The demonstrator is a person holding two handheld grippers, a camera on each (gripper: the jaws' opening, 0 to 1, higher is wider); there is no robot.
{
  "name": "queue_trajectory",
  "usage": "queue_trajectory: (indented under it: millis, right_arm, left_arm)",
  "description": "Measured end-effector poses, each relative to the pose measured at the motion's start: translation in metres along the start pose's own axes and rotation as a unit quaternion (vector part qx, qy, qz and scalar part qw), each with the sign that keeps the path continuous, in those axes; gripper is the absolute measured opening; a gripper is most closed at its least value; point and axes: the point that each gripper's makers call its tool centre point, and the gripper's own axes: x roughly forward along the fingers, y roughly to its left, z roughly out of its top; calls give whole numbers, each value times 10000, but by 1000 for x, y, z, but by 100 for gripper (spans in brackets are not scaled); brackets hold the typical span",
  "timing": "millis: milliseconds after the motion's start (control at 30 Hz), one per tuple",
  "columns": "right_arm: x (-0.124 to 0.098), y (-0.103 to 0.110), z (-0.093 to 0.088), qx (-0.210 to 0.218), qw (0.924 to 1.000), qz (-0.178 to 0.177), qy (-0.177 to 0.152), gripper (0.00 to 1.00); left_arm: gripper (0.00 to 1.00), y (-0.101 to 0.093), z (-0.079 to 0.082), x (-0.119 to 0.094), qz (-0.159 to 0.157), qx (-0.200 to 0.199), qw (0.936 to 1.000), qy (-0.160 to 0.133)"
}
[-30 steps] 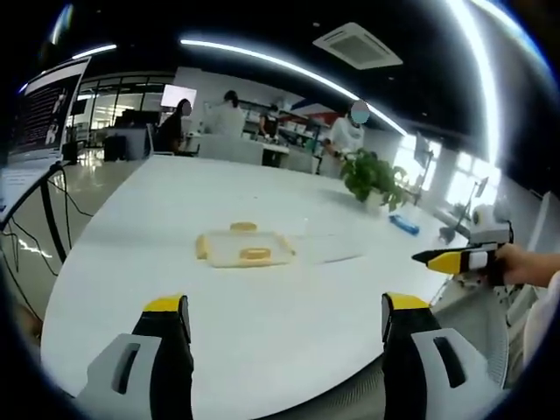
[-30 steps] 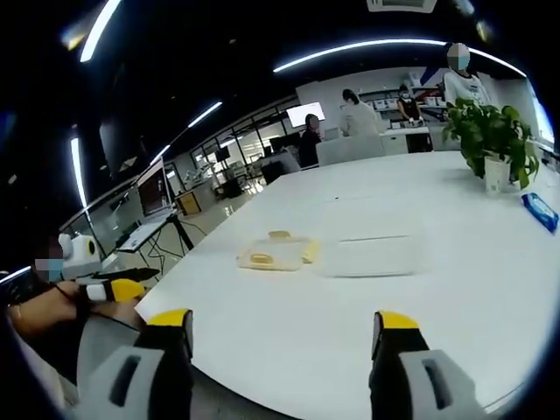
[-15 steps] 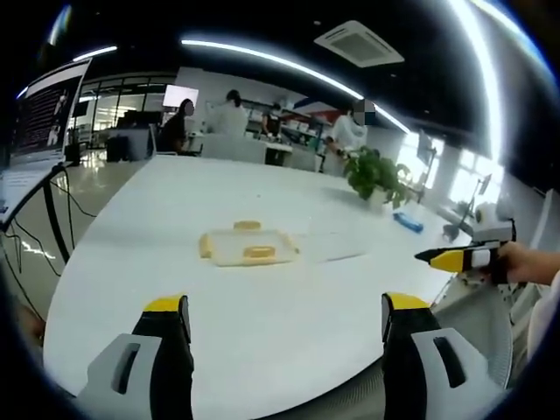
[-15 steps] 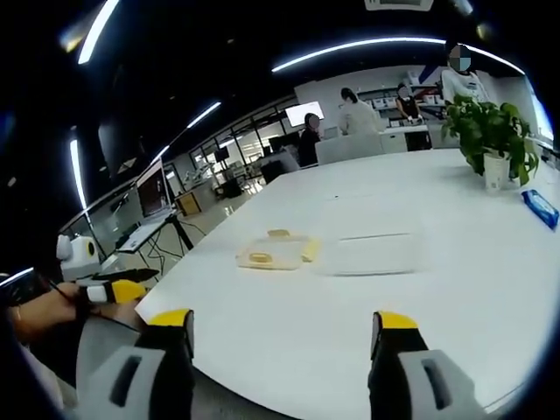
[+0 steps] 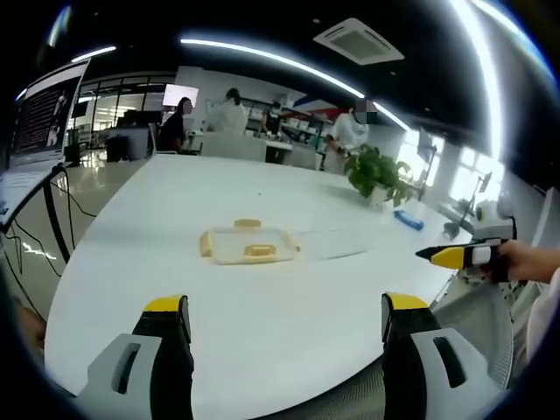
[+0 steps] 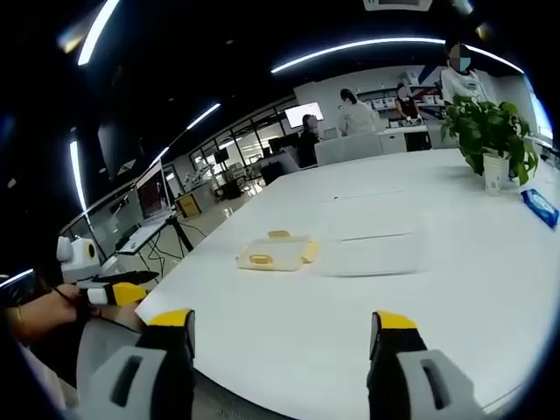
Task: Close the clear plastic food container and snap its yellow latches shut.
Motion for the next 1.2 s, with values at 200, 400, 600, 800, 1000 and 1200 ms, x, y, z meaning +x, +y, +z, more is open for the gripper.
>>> queue_trajectory:
  millis: [200, 400, 600, 800, 1000, 1200]
  right_arm:
    - [2, 2, 1, 19, 10000, 56, 39, 81]
    - [10, 6, 4, -249, 9994, 150, 179, 81]
    - [17, 6, 18, -332, 9991, 228, 118, 81]
    - [25, 5, 21, -365, 9989, 267, 113, 81]
    - [27, 4, 19, -336, 9990, 271, 119, 81]
    - [30, -1, 21, -354, 9990, 245, 133, 81]
  left_arm:
    - [89, -2, -1, 0, -35, -57, 10000, 21]
    - [91, 1, 2, 1, 6, -103, 9999, -3]
    - [91, 7, 11, 4, 63, -151, 9998, -142]
    - [90, 8, 14, 9, 33, -128, 9998, -155]
    - [90, 11, 17, 11, 38, -116, 9998, -161]
    - [90, 17, 21, 15, 43, -43, 9999, -140]
